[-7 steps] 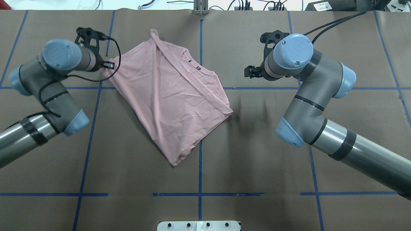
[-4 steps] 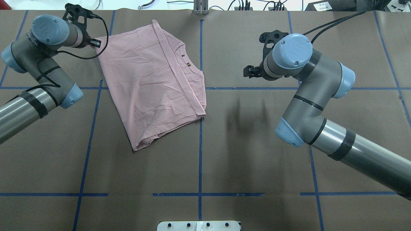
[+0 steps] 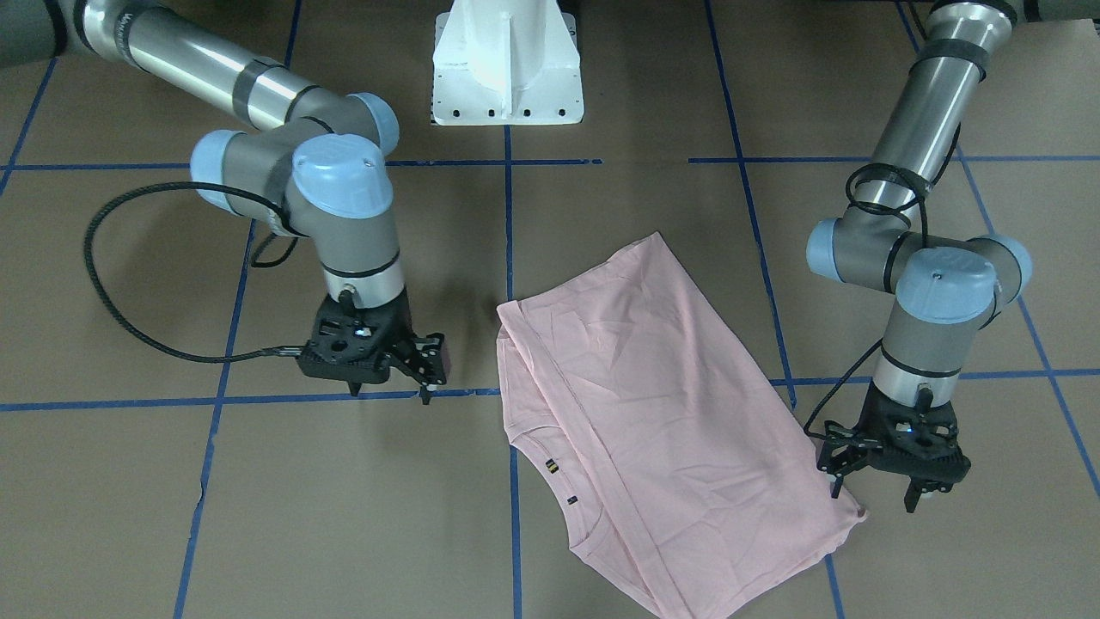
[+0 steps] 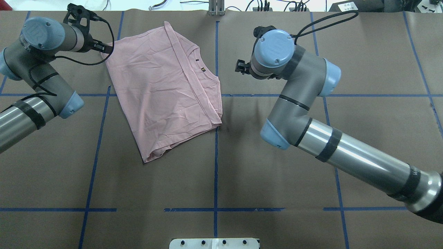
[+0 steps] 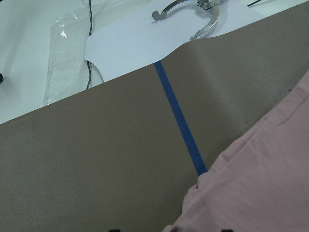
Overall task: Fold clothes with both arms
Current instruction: 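Reach the right gripper to the collar of the folded shirt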
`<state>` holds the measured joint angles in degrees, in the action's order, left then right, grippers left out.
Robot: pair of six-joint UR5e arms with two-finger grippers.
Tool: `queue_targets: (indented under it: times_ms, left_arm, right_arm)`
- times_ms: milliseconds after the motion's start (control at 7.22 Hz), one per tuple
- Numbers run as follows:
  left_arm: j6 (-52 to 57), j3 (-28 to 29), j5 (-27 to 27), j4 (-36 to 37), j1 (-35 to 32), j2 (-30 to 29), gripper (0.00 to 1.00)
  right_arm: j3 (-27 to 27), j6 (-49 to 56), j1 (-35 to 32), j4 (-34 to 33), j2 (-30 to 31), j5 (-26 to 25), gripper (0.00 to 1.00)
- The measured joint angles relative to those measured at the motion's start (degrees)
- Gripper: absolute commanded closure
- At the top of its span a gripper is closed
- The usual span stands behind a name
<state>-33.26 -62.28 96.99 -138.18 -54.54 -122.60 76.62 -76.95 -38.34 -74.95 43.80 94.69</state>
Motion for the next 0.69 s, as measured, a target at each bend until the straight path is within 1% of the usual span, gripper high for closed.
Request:
queue_targets:
  times_ms: [277, 415, 692]
  left_arm:
    - [-0.5, -0.8, 0.2, -0.2, -0.03, 0.45, 0.0]
    - [-0.83, -0.86, 0.21, -0.23, -0.03, 0.49, 0.0]
    - [-1.85, -0.93, 0.22, -0.3, 0.01, 0.5, 0.0]
  right_arm:
    - [-11.51, -6.72, 3.1, 5.42, -8.41, -3.12, 0.3]
    - [-15.06, -7.71, 4.44, 6.28, -10.97, -4.09, 0.3]
    - [-17.83, -4.08, 5.87, 6.21, -12.31, -4.48, 0.39]
